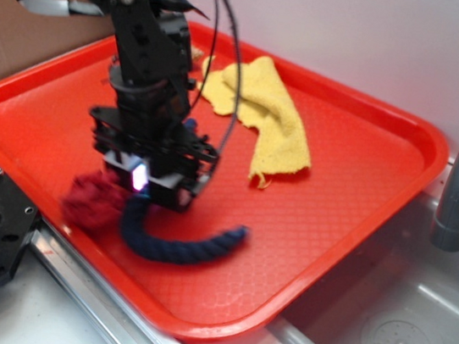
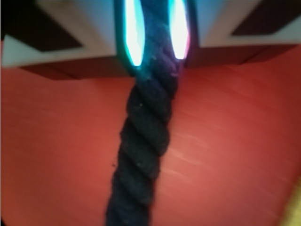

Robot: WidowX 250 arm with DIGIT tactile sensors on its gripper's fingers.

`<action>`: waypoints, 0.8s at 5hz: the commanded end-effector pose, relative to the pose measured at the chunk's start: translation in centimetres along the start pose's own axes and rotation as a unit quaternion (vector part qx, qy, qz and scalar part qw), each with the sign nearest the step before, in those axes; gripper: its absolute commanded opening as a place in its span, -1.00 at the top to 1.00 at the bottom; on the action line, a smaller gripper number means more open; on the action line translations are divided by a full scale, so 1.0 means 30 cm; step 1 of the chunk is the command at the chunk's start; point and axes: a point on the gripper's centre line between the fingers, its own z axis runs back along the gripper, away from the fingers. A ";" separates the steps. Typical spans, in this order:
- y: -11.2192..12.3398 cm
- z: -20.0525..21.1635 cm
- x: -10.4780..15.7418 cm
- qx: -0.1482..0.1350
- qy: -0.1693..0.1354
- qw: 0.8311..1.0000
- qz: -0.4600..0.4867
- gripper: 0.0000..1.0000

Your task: Grab the blue rope.

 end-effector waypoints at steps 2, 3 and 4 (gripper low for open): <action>0.235 0.519 0.143 -0.058 -0.085 0.986 -0.132 1.00; 0.238 0.691 0.160 -0.042 -0.104 0.984 -0.137 1.00; 0.244 0.774 0.163 -0.036 -0.117 0.984 -0.127 1.00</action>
